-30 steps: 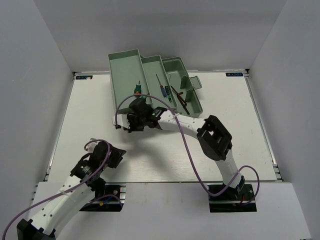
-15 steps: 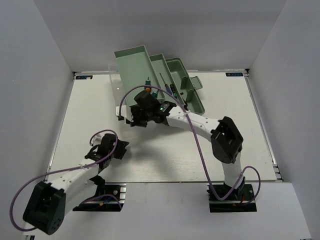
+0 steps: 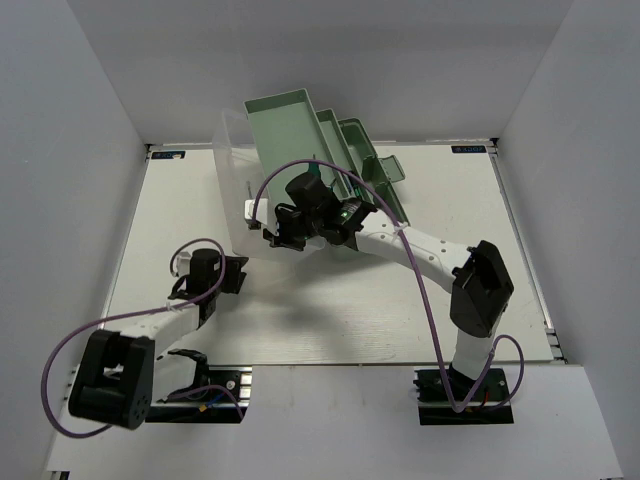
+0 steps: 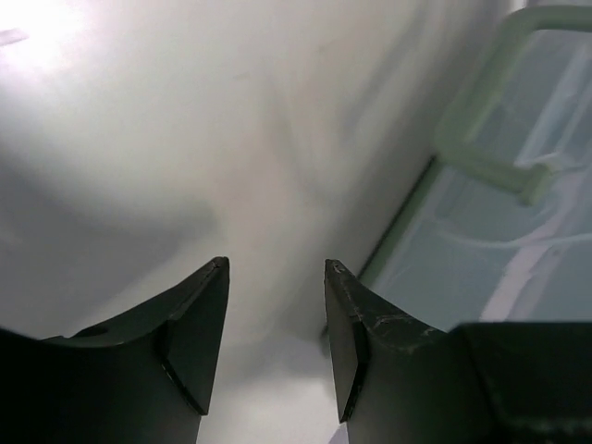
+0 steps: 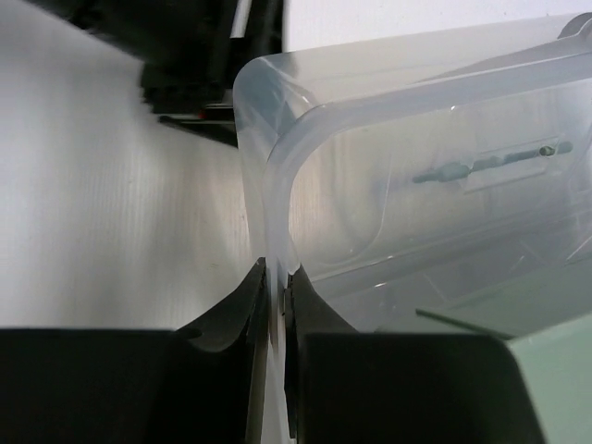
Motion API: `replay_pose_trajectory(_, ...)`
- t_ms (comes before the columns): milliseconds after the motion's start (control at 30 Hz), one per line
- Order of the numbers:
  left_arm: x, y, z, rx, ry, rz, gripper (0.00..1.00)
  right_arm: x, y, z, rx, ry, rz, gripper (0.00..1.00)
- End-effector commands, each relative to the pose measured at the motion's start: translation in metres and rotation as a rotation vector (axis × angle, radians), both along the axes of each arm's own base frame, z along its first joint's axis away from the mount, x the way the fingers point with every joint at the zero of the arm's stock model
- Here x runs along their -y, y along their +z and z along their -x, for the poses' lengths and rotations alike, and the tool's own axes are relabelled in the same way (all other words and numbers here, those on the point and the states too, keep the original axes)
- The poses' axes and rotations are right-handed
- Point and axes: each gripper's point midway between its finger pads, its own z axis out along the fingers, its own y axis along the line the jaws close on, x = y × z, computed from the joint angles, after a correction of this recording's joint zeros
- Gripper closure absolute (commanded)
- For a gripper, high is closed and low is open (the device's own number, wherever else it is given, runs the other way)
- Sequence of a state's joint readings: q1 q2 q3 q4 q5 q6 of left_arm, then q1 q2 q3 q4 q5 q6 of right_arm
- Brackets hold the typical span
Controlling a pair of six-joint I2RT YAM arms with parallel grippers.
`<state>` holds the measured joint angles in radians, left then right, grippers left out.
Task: Sort the tools into containers
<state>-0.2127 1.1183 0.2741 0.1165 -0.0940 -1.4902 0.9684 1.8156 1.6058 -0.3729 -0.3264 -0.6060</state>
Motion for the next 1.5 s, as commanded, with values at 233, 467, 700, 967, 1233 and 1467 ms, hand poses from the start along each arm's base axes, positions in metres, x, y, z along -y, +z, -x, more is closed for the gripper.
replay_pose_trajectory(233, 0.046, 0.089, -0.098, 0.274, -0.284, 0.056, 0.44, 0.002, 0.088, 0.009, 0.116, 0.032, -0.218, 0.79)
replay_pose_trajectory(467, 0.046, 0.095, -0.109, 0.275, -0.311, 0.061, 0.44, 0.031, 0.141, 0.008, 0.224, -0.028, -0.254, 0.34)
replay_pose_trajectory(700, 0.043, 0.105, -0.126, 0.287, -0.318, 0.051, 0.44, 0.084, 0.174, -0.013, 0.434, -0.192, -0.291, 0.44)
replay_pose_trajectory(967, 0.049, 0.158, -0.17, 0.383, -0.393, -0.047, 0.45, 0.271, 0.15, -0.189, 0.258, -1.147, -0.188, 0.98)
replay_pose_trajectory(1233, 0.066, 0.207, -0.204, 0.446, -0.491, -0.125, 0.45, 0.309, 0.042, -0.216, -0.359, -1.222, -0.152, 0.31)
replay_pose_trajectory(1467, 0.101, 0.211, -0.217, 0.472, -0.619, -0.062, 0.47, 0.289, -0.023, -0.2, -0.764, -1.031, -0.158, 0.24)
